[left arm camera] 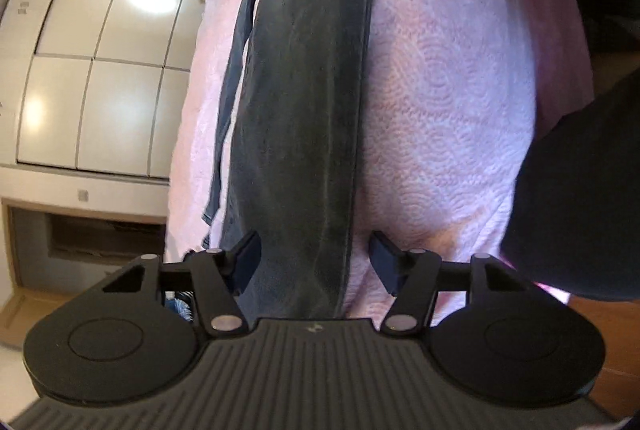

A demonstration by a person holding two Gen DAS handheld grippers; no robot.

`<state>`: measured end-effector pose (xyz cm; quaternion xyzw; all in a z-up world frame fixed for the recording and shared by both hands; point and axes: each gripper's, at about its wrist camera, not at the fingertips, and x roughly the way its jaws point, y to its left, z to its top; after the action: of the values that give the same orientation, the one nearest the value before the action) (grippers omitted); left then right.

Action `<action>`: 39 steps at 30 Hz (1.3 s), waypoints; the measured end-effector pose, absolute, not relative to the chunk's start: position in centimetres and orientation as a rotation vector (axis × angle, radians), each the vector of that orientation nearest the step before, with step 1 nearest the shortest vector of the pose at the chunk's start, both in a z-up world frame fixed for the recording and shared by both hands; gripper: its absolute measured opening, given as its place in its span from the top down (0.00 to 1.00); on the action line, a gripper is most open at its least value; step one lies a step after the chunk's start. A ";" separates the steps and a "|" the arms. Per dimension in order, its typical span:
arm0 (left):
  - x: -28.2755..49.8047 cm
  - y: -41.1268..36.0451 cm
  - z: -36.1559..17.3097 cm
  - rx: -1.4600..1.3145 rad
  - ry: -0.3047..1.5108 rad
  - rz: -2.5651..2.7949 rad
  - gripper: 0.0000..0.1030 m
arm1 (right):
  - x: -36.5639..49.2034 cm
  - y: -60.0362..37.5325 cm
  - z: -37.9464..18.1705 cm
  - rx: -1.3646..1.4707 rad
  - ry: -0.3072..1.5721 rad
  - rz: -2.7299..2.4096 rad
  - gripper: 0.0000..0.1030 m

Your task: Fold clothes

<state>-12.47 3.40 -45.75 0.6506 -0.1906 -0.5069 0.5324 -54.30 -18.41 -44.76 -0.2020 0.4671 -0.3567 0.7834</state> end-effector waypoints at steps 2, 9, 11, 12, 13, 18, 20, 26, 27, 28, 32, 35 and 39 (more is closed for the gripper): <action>-12.0 3.2 -45.3 1.523 -0.433 -1.215 0.53 | -54.9 -18.4 -46.0 -0.505 1.022 -0.779 0.43; -11.3 3.3 -43.7 1.456 -0.365 -1.245 0.64 | -57.6 -20.2 -49.8 -0.663 1.106 -0.822 0.44; -11.5 3.3 -43.3 1.435 -0.365 -1.261 0.63 | -58.1 -21.0 -50.6 -0.686 1.116 -0.824 0.44; -11.8 3.1 -43.2 1.428 -0.371 -1.264 0.63 | -58.1 -21.1 -50.8 -0.687 1.105 -0.809 0.44; -12.2 3.0 -43.0 1.420 -0.377 -1.267 0.63 | -57.9 -21.2 -50.9 -0.687 1.090 -0.795 0.44; -13.6 2.4 -42.5 1.385 -0.428 -1.269 0.63 | -55.8 -20.9 -50.8 -0.753 1.008 -0.764 0.46; -13.0 2.6 -42.8 1.404 -0.451 -1.241 0.60 | -55.9 -21.0 -51.2 -0.787 1.016 -0.759 0.46; -9.9 3.3 -43.3 1.438 -0.409 -1.118 0.60 | -57.6 -22.3 -51.5 -0.819 1.065 -0.852 0.46; -10.0 3.1 -43.3 1.433 -0.410 -1.115 0.61 | -57.5 -22.4 -51.6 -0.822 1.067 -0.857 0.46; -10.1 2.9 -43.4 1.428 -0.412 -1.113 0.61 | -57.4 -22.5 -51.8 -0.825 1.069 -0.860 0.46; -10.3 2.0 -43.8 1.412 -0.424 -1.108 0.68 | -56.7 -22.9 -52.4 -0.878 1.077 -0.835 0.54; -9.9 1.1 -44.0 1.400 -0.417 -1.096 0.78 | -57.6 -24.8 -52.8 -0.885 1.100 -0.848 0.57; -8.9 0.4 -43.5 1.380 -0.395 -1.078 0.95 | -58.7 -26.7 -52.3 -0.885 1.111 -0.858 0.85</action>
<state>-8.92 0.45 -43.49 0.6012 -0.1722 -0.4695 0.6233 -58.66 -26.71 -52.34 -0.3933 0.4941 -0.3814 0.6751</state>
